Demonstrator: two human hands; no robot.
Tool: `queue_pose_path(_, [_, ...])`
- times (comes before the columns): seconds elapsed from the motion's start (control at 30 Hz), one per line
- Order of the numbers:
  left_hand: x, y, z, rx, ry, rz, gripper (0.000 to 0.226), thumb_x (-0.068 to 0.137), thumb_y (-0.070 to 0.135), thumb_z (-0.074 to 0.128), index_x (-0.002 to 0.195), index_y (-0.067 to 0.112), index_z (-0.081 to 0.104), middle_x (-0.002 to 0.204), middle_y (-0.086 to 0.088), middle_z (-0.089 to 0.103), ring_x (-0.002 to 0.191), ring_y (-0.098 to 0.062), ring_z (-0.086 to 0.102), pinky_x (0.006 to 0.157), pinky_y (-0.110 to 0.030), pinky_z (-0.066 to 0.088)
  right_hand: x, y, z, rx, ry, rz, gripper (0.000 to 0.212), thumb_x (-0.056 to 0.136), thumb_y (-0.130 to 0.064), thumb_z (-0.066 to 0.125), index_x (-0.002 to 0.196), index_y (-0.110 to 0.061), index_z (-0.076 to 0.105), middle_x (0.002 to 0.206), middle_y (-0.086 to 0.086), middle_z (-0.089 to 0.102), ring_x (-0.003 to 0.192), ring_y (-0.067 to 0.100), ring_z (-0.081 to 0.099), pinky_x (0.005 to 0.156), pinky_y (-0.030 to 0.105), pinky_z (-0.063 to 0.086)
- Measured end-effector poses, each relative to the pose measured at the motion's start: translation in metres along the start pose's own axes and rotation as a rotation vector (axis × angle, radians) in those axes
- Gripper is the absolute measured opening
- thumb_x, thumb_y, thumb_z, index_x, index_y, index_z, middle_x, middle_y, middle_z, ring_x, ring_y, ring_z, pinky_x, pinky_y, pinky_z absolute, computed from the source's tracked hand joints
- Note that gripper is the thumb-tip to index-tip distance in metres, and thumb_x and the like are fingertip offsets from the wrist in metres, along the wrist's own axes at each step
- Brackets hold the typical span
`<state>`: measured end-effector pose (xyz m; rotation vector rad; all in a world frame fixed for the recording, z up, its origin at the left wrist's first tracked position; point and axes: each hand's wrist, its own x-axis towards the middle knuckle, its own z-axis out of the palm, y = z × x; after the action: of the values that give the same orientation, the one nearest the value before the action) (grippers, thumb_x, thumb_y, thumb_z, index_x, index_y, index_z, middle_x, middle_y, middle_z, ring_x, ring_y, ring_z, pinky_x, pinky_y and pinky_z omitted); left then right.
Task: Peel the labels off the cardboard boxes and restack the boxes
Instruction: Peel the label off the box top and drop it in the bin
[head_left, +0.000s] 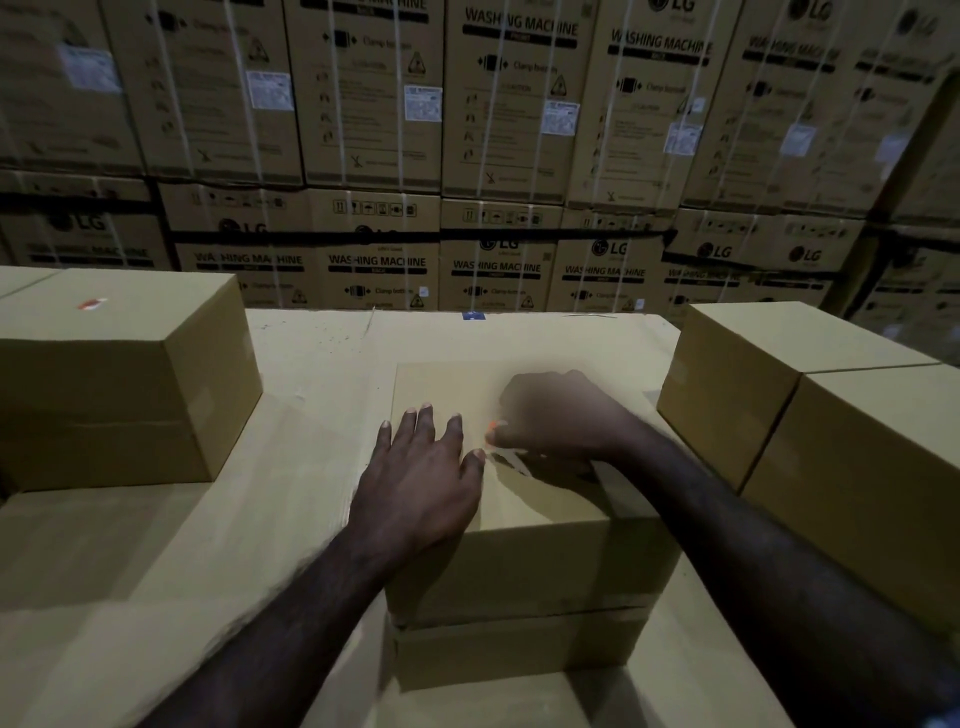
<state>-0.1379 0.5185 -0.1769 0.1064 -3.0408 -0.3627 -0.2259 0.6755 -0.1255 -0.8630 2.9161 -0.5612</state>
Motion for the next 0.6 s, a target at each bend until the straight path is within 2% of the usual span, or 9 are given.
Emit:
queue_pose_path(0.13, [-0.0002,0.001,-0.0012,0.003,0.002,-0.011,0.062,0.1,0.053,0.016,0.155,0.024,0.011,0.163,-0.009,0.003,0.15,-0.024,-0.001,0.12,-0.043,-0.003,-0.0001,-0.0032,0.006,-0.063,0.0,0.023,0.066,0.075,-0.061,0.07,0.129,-0.025,0.055,0.128,0.004,0.06,0.106,0.02,0.058,0.088,0.04,0.054])
queue_pose_path(0.37, [-0.0023,0.0015,-0.0019,0.003,0.002,-0.008,0.061,0.101,0.051,0.018,0.155,0.023,0.011,0.162,-0.009,0.003,0.15,-0.024,-0.001,0.12,-0.043,-0.003,0.0005,-0.0049,0.0045,-0.063,0.021,0.008,0.055,0.081,-0.05,0.071,0.126,-0.022,0.059,0.127,0.002,0.061,0.108,0.019,0.057,0.088,0.039,0.054])
queue_pose_path(0.53, [-0.0016,0.0015,-0.0019,-0.002,0.004,-0.005,0.061,0.101,0.051,0.019,0.155,0.022,0.011,0.162,-0.01,0.003,0.15,-0.024,-0.001,0.12,-0.043,-0.002,-0.0002,-0.0052,0.0097,-0.08,0.067,-0.002,0.041,0.086,-0.044,0.066,0.121,-0.022,0.061,0.123,0.001,0.064,0.104,0.017,0.058,0.078,0.029,0.048])
queue_pose_path(0.6, [-0.0011,0.0012,-0.0012,-0.001,0.007,-0.006,0.061,0.101,0.051,0.019,0.155,0.023,0.011,0.162,-0.009,0.003,0.15,-0.024,-0.001,0.12,-0.043,-0.003,-0.0023,-0.0039,0.0106,-0.074,0.083,-0.007,0.036,0.09,-0.041,0.063,0.12,-0.022,0.063,0.122,0.001,0.064,0.106,0.018,0.058,0.079,0.029,0.047])
